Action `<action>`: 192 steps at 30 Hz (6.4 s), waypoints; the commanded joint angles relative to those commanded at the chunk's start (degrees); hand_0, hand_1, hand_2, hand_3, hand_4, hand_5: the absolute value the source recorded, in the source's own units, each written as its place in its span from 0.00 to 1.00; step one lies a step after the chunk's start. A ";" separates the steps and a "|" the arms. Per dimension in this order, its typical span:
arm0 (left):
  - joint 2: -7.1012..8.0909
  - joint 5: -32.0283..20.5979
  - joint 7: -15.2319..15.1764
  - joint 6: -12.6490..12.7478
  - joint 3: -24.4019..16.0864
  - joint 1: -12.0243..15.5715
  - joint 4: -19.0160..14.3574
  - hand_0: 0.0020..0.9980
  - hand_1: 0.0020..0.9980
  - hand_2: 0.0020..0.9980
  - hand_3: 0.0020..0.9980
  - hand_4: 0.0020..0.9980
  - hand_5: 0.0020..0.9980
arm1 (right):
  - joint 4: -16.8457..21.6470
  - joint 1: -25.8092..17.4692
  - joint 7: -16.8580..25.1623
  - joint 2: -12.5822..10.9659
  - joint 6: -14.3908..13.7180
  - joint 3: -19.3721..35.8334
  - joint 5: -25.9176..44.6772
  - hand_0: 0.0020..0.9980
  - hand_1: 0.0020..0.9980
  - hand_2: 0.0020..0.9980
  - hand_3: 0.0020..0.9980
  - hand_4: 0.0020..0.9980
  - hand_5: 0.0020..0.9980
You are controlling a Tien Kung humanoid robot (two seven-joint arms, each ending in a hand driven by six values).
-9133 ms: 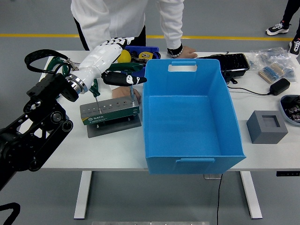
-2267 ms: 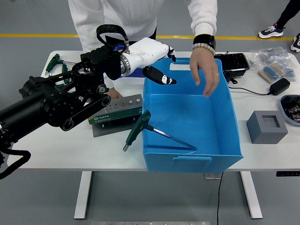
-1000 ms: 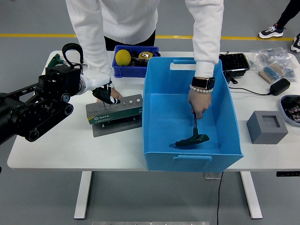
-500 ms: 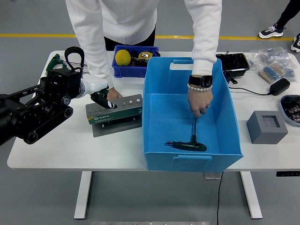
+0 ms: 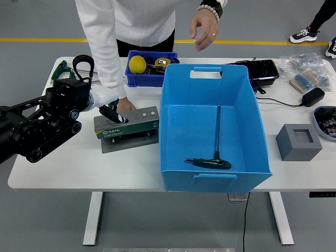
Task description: Lift tool from toolbox,place it in box,lift tool from toolbox,place it in box
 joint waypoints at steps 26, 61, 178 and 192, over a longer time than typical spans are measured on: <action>-0.08 0.91 -0.43 -0.16 1.97 -0.70 1.89 0.52 0.34 0.32 0.30 0.81 0.82 | 0.06 0.17 0.17 -0.09 0.10 -0.36 0.57 0.72 0.69 0.74 0.55 0.79 0.71; 0.36 4.43 -5.52 3.36 2.30 -1.07 3.09 0.17 0.10 0.12 0.15 0.79 0.44 | 0.04 0.35 0.36 -0.15 0.15 -0.73 1.12 0.72 0.69 0.74 0.55 0.79 0.71; -8.94 -14.44 -26.62 29.57 1.29 6.13 -11.93 0.76 0.81 0.85 0.74 0.91 0.71 | 0.15 0.65 0.59 -0.53 0.12 -0.82 1.14 0.72 0.70 0.74 0.55 0.79 0.71; -9.67 -14.78 -27.60 30.98 -5.30 10.11 -12.01 0.91 0.93 1.00 0.80 0.92 0.72 | 0.18 0.65 0.67 -0.42 0.06 -0.83 1.30 0.72 0.69 0.73 0.55 0.79 0.71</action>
